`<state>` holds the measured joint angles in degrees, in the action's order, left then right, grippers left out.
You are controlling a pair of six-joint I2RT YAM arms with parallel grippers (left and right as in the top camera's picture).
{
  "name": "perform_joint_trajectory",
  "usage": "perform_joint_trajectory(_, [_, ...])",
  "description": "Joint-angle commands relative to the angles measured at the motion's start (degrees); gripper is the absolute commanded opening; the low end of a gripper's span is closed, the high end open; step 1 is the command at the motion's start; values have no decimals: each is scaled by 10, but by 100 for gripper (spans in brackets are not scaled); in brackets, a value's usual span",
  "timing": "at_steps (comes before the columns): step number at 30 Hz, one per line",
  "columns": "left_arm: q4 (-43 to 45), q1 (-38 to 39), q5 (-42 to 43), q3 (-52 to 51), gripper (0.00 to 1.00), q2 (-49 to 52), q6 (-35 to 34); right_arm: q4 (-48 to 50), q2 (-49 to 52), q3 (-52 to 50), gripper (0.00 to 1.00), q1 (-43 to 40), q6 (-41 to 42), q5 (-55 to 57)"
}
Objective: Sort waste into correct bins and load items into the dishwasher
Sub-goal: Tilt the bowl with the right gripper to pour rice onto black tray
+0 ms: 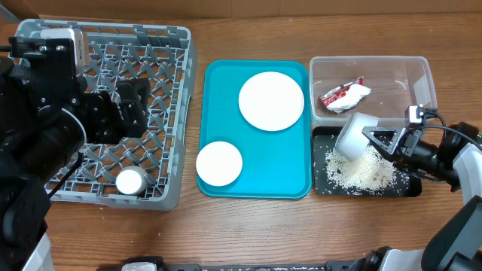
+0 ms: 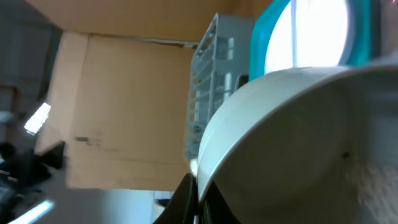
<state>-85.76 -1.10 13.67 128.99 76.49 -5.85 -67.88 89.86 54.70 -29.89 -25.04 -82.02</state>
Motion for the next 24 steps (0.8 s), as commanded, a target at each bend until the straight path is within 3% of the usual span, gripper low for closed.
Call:
perform_joint_trajectory(1, [1,2,-6,1,100,4,7,2,0,0,4,3,73,-9])
perform_joint_trajectory(4, [1,2,-6,1,100,4,7,-23,-5,0,4,10,-15,-35])
perform_joint_trajectory(6, [1,2,-6,1,100,4,7,14,-2,0,4,7,61,1])
perform_joint_trajectory(7, [1,2,-6,1,100,4,7,3,-1,0,4,6,102,-33])
perform_joint_trajectory(8, [1,2,-6,1,100,4,7,-15,-5,1,4,10,78,-77])
perform_joint_trajectory(11, [1,2,-5,1,100,4,7,-6,-13,6,4,17,36,-41])
perform_joint_trajectory(13, [1,2,-6,1,100,4,7,0,-10,6,4,17,113,-19])
perform_joint_trajectory(16, [1,2,-6,1,100,4,7,-24,-20,7,4,22,30,-31])
perform_joint_trajectory(19, [1,2,-6,1,100,4,7,-14,-21,7,4,24,64,72])
perform_joint_trajectory(24, [1,2,-6,1,100,4,7,-123,-64,18,4,71,-40,87])
